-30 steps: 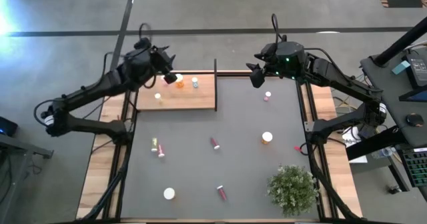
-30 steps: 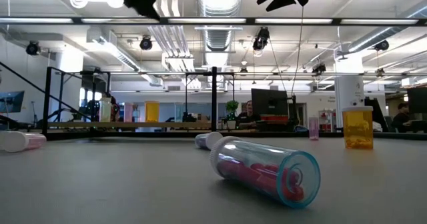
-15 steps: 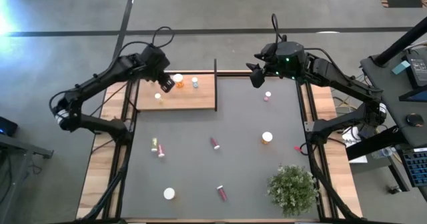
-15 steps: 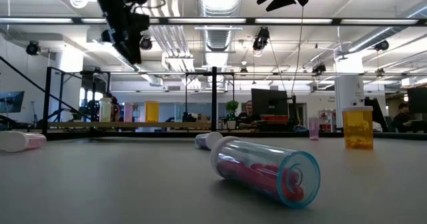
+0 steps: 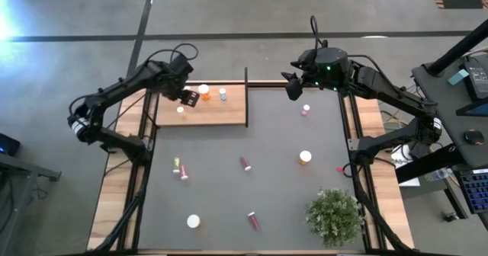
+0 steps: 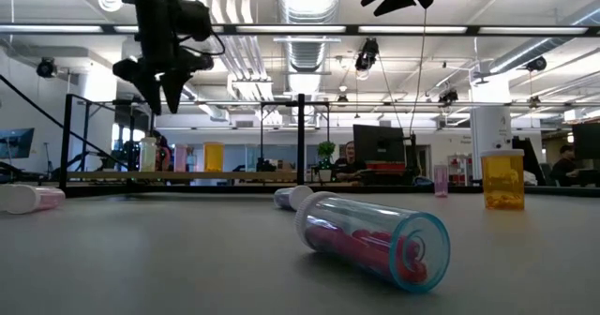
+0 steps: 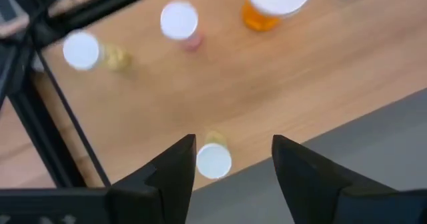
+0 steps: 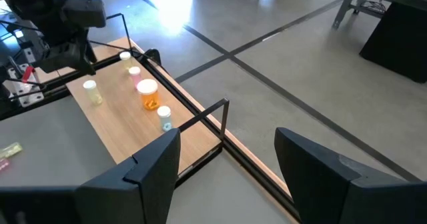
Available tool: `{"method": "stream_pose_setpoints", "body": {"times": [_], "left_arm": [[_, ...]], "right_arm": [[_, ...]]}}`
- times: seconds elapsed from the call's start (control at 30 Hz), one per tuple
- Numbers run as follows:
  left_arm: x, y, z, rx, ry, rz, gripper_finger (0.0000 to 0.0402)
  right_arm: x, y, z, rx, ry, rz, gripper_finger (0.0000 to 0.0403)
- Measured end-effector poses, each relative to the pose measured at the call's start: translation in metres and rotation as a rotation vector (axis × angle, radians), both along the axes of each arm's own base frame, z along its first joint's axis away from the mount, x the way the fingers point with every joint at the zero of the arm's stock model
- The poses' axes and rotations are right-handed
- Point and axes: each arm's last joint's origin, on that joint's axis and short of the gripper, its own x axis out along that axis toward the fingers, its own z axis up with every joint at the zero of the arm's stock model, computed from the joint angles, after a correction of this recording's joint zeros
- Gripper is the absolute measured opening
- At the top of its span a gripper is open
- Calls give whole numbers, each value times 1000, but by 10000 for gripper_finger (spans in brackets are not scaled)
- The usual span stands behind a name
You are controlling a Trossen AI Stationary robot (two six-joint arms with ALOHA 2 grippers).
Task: Pick and place medicine bottles onto shelf by color
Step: Put the right yellow pill bottle on the shelf aligned with the other yellow pill bottle
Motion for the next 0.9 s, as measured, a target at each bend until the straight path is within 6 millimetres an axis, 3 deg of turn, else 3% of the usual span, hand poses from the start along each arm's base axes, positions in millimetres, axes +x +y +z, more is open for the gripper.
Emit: {"method": "stream_pose_setpoints", "body": {"times": [0.17, 0.5, 0.9], "left_arm": [[-1, 0, -5, -30, 53, -20, 205], [-5, -4, -31, -98, 122, -24, 205], [-4, -4, -52, -89, 86, -28, 205]], "right_arm": [[0, 0, 0, 0, 0, 0, 233], [0, 0, 0, 0, 0, 0, 233], [0, 0, 0, 0, 0, 0, 233]]}}
